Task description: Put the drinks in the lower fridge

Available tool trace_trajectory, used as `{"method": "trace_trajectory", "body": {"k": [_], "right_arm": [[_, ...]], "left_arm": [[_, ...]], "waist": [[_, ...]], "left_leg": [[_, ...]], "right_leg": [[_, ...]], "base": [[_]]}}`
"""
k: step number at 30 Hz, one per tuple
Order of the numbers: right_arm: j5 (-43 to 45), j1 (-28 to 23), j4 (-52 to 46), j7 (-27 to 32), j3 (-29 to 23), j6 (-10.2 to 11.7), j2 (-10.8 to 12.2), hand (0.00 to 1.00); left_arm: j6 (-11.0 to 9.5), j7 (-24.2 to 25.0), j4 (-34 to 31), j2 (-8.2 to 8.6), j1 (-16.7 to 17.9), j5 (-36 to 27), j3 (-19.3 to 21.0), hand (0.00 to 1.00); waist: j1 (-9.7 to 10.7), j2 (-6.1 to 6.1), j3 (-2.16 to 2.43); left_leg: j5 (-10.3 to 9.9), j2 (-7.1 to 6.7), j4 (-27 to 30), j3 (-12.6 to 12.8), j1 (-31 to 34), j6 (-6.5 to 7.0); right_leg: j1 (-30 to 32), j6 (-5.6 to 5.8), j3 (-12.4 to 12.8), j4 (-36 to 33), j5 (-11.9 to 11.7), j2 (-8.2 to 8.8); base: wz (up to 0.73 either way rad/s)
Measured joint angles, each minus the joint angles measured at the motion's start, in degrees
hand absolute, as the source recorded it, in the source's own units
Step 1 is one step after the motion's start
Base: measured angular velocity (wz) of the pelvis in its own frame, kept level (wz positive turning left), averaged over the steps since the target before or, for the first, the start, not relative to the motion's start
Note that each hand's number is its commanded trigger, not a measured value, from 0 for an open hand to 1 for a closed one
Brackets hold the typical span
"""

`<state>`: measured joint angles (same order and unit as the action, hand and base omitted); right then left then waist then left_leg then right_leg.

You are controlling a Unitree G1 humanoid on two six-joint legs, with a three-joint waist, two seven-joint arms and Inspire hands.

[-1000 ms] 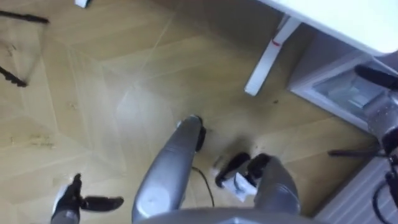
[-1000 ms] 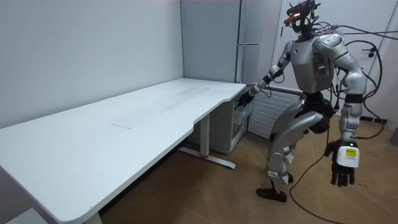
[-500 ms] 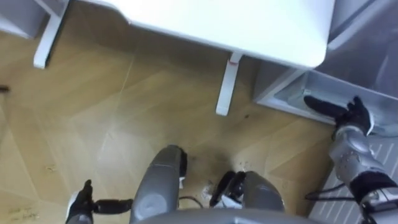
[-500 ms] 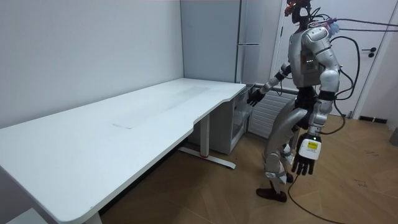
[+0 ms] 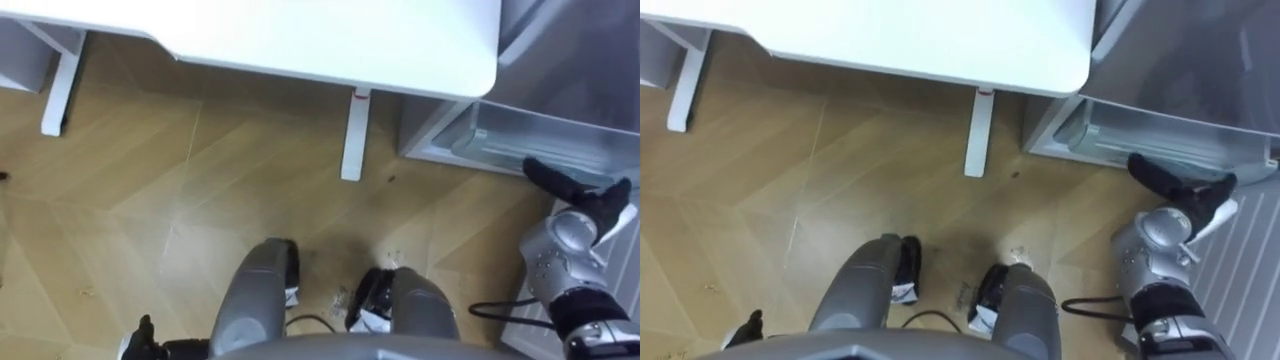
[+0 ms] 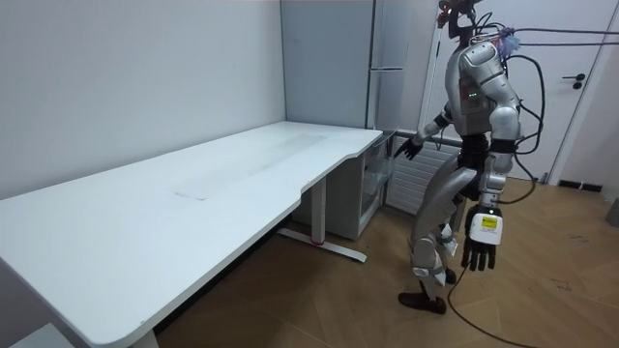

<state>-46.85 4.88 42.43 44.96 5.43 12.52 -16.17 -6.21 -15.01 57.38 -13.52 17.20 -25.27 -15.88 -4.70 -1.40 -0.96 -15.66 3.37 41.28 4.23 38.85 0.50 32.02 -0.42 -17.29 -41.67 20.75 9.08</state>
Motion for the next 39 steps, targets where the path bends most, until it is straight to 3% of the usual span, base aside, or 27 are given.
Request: {"method": "trace_trajectory", "body": {"k": [8,11,15,17,22,31,33,35,37,39], "right_arm": [[-13.07,-0.38,4.65,-0.58,-1.14,0.05,0.80,0.00],[-19.58,0.39,7.61,-2.21,-3.38,0.06,1.04,0.00],[-26.73,3.23,11.21,-4.72,-5.24,-0.13,0.23,0.00],[-30.21,5.44,12.98,-5.61,-5.71,-0.29,-0.32,0.00],[-38.43,12.95,18.82,-11.15,-6.89,-1.60,-3.35,0.00],[-42.83,23.17,19.90,-21.29,-9.07,-2.36,-8.06,0.00],[-42.82,25.12,19.86,-23.37,-9.07,-2.79,-8.92,0.00],[-42.91,26.88,19.81,-24.82,-9.06,-3.56,-9.93,0.00],[-43.67,30.15,19.79,-24.91,-9.22,-3.99,-10.29,0.00],[-44.36,30.37,19.77,-24.71,-9.44,-4.40,-10.29,0.00]], "left_arm": [[0.07,-0.71,-0.08,0.16,0.00,-0.46,0.32,0.00],[-0.02,-0.57,-0.12,0.16,-0.01,-1.06,0.36,0.00],[0.04,-0.57,-0.09,0.20,-0.27,-0.96,1.20,0.00],[0.02,-0.58,-0.05,0.17,-0.71,-0.92,1.55,0.00],[0.01,-0.47,-0.17,-0.32,-2.53,-1.61,0.85,0.00],[0.79,-1.74,-2.30,-0.92,-3.41,1.37,0.91,0.00],[1.02,-1.78,-2.52,-0.95,-3.58,2.74,0.91,0.00],[1.35,-1.85,-3.36,-1.51,-3.57,3.49,0.85,0.00],[1.63,-1.92,-3.36,-1.93,-3.57,3.47,0.47,0.00],[1.70,-1.88,-3.36,-2.33,-3.57,3.48,0.01,0.00]], "waist": [[1.27,0.10,0.04],[1.13,0.75,0.25],[1.06,0.78,0.21],[0.83,0.58,-0.03],[0.19,0.93,-1.06],[-2.80,0.47,-1.36],[-2.98,0.31,-1.45],[-3.56,-0.30,-1.82],[-3.37,-0.42,-1.83],[-3.37,-0.89,-1.87]], "left_leg": [[0.03,-0.01,-0.13,0.12,0.98,0.03],[0.04,0.06,0.16,0.16,2.44,0.04],[0.18,-0.22,0.45,2.17,4.49,0.29],[0.20,-0.22,0.59,2.93,5.01,0.32],[0.18,-0.17,4.61,1.88,10.94,0.30],[-0.33,-0.82,12.16,1.80,22.99,0.57],[-0.32,-1.01,12.71,1.85,24.40,0.56],[-0.31,-1.10,13.18,2.18,25.11,0.54],[-0.33,-1.12,14.19,1.66,26.27,0.49],[-0.40,-1.11,14.48,1.49,26.74,0.42]], "right_leg": [[1.04,-0.01,0.03,0.08,0.00,0.05],[2.56,-0.05,0.20,-0.24,-0.03,-0.02],[6.66,-0.18,2.30,-2.95,0.20,0.97],[8.03,-0.22,3.17,-3.86,0.35,1.08],[13.50,-0.99,2.82,-8.04,1.34,1.73],[26.19,-2.17,3.68,-18.32,4.12,4.13],[27.71,-2.44,3.76,-19.42,4.37,4.60],[28.83,-2.66,4.05,-20.46,4.70,4.99],[29.42,-3.17,3.03,-21.35,5.10,5.92],[29.77,-3.27,2.82,-21.51,5.15,5.97]], "base": [[0.00],[-0.04],[-0.14],[-0.12],[0.08],[0.10],[0.07],[0.08],[0.08],[0.04]]}}
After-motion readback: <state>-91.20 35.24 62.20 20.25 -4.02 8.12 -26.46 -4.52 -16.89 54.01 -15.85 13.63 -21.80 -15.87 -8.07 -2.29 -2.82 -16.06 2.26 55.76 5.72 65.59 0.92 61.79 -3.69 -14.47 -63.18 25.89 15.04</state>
